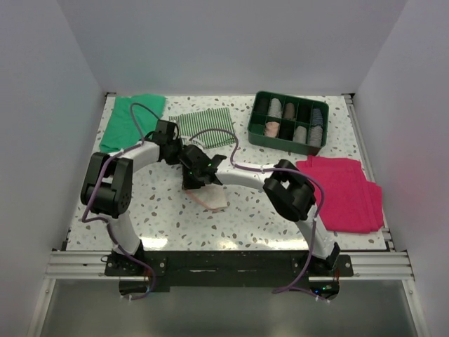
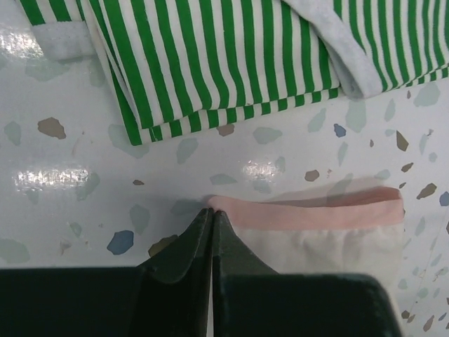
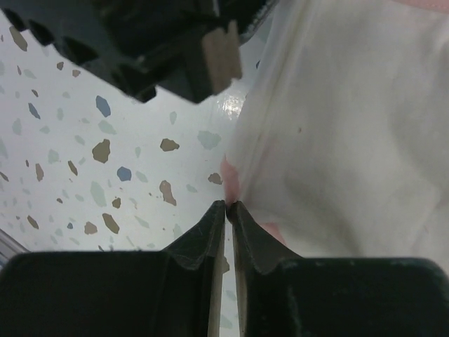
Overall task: Roll the underwear
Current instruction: Fold the underwear at the center of the board.
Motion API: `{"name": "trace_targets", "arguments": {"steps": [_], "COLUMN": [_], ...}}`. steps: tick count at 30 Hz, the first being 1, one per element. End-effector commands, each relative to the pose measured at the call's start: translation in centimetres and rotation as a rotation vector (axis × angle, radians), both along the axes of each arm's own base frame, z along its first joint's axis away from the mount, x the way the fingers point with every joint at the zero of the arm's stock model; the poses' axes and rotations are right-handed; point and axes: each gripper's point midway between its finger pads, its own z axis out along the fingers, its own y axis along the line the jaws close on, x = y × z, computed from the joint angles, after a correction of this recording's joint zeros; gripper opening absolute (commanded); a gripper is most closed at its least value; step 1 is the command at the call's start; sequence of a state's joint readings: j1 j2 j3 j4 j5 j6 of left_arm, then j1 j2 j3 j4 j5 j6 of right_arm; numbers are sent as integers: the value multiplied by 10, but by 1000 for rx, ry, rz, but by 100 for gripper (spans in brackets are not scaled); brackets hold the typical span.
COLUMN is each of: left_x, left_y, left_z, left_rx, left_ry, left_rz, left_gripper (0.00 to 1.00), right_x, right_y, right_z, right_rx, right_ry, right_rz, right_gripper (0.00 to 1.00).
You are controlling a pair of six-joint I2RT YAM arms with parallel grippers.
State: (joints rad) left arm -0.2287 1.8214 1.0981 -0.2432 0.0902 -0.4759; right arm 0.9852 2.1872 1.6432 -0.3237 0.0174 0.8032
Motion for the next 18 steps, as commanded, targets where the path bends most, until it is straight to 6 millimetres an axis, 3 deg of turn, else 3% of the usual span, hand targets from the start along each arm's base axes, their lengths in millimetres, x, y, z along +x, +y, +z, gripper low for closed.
{"name": "trace_targets", "arguments": {"steps": [1,3,6,7,9,10,11,12,14,18], "left_x": [31,31,33,36,37,37,37,36,30,17], "left_y": [-6,-9,-14,-15,-14,-13,-13,-13,-12,-10], "left_z": [14,15,28,41,54,64,70,73,79,87], "left_rx": [-52,-71,-111,-118,-120,-118,-118,-115,-117,-125], "left_ry": [-85,-82,-107,-144,-169,-188,-195,-200,-195,-204], "left_rz": [-30,-42,-59,-67,-66,-72,-77,-80,-82,-77], "left_gripper": [10,12,23,27,36,37,38,40,40,47], "right_x": [-3,-3,-2,3,3,13,10,12,16,10], "right_y": [14,6,-14,-24,-49,-66,-83,-95,-123,-136], "right_z": [23,26,59,67,88,91,84,97,87,76], "right_rx": [74,65,114,115,122,108,77,89,45,8], "right_ry": [-7,-20,-73,-98,-131,-141,-126,-147,-127,-93], "right_rz": [40,37,15,-9,-43,-84,-108,-135,-174,-152], "right_gripper": [21,31,43,47,48,49,49,47,44,39]}}
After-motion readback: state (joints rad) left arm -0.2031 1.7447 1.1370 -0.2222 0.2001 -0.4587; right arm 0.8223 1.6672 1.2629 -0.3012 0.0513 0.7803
